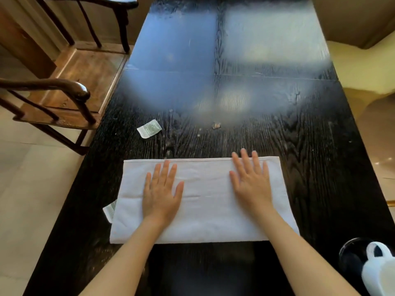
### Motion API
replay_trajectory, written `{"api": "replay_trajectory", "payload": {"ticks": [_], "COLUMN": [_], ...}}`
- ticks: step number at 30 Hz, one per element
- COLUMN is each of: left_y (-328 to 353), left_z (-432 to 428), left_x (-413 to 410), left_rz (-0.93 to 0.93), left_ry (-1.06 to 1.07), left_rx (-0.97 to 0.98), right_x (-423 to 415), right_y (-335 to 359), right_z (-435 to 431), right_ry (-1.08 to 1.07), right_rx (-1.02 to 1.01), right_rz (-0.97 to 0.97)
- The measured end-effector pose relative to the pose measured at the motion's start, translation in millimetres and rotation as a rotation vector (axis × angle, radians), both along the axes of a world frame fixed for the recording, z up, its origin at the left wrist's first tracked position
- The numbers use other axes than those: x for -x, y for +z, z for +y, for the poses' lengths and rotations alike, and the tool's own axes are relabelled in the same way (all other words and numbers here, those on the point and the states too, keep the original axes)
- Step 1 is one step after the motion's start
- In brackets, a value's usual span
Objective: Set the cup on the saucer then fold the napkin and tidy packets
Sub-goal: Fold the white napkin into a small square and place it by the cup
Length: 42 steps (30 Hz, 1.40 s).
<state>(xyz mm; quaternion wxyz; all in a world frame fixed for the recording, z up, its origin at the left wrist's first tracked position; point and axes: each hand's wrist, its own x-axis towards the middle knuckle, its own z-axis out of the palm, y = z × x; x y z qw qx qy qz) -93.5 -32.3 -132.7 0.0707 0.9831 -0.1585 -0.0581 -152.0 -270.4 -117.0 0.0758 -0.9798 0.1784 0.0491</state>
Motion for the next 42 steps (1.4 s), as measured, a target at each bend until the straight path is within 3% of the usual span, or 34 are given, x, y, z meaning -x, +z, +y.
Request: {"api": "replay_trajectory", "payload": {"ticks": [4, 7, 9, 13, 20, 24, 29, 32, 37, 42], "left_y": [-3, 7, 10, 3, -3, 3, 14, 27, 14, 30], "left_z": [31, 30, 9, 5, 75, 100, 130, 138, 152, 147], "left_x": [-13, -2, 27, 66, 56, 46, 46, 46, 46, 53], "left_rz": [-0.003, -0.039, -0.055, -0.022, 0.017, 0.047, 0.101, 0.032, -0.264, -0.188], "left_ry": [-0.018, -0.024, -0.079, -0.042, -0.191, -0.384, -0.579, -0.635, -0.774, -0.699], "left_rx": [0.000, 0.034, 0.070, 0.018, -0.013, -0.068, -0.092, -0.111, -0.146, -0.140], "right_x": [14, 8, 11, 41, 80, 92, 96, 106, 133, 138], "right_y": [4, 7, 7, 4, -6, 3, 12, 28, 41, 35], "right_z": [-44, -23, 37, 120, 36, -8, -14, 0, 27, 15], "right_ry": [-0.050, -0.070, 0.073, 0.345, 0.302, 0.251, 0.213, 0.216, 0.289, 0.239], "right_rx": [0.067, 0.091, 0.001, -0.084, 0.017, 0.028, 0.005, -0.007, -0.074, -0.148], "right_rz": [0.043, -0.023, -0.092, -0.033, 0.021, 0.054, 0.136, 0.144, 0.213, 0.049]}}
